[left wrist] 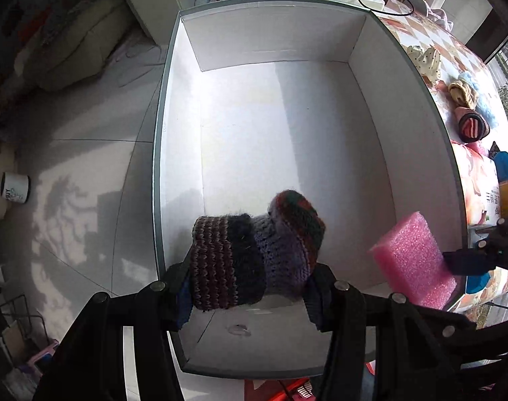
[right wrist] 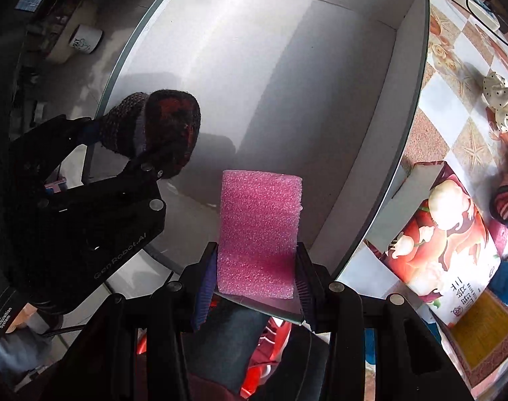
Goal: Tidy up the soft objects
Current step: 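Carry the knit sock and pink sponge with both tools over the white box, then open both tools to drop the sock and sponge into the box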
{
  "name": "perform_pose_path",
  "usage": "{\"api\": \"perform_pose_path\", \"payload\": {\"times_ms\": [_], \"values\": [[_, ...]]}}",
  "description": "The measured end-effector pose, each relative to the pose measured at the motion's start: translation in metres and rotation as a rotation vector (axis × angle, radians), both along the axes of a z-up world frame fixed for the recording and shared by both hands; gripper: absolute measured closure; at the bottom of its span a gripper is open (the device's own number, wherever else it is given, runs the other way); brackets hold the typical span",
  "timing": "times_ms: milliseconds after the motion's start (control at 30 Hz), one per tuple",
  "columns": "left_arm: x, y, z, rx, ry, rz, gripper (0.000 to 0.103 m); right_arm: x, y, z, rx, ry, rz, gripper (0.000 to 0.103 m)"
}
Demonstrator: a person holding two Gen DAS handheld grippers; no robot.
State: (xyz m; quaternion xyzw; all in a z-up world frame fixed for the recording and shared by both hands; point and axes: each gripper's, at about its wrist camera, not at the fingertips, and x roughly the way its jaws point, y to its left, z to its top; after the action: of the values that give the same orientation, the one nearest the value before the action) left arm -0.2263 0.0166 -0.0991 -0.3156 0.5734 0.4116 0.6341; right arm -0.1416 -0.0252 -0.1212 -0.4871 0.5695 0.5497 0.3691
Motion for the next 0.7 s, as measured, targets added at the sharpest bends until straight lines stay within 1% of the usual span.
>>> {"api": "perform_pose_path", "payload": {"times_ms": [267,367,567,700], "values": [[0.002,0.000,0.002,0.014,0.007,-0.005,0.045,0.010,0.021,0.021,0.098,-0.038,-0.051,0.058],[0.004,-0.002,0.004,0.019,0.005,-0.008,0.045,0.016,0.029,0.027,0.110,-0.030,-0.067,0.058],[0.008,-0.008,0.004,0.021,0.004,-0.017,0.045,0.018,0.034,0.033,0.119,-0.024,-0.058,0.058],[0.008,-0.009,0.004,0.021,0.005,-0.023,0.045,0.022,0.022,0.032,0.123,-0.020,-0.060,0.058]]}}
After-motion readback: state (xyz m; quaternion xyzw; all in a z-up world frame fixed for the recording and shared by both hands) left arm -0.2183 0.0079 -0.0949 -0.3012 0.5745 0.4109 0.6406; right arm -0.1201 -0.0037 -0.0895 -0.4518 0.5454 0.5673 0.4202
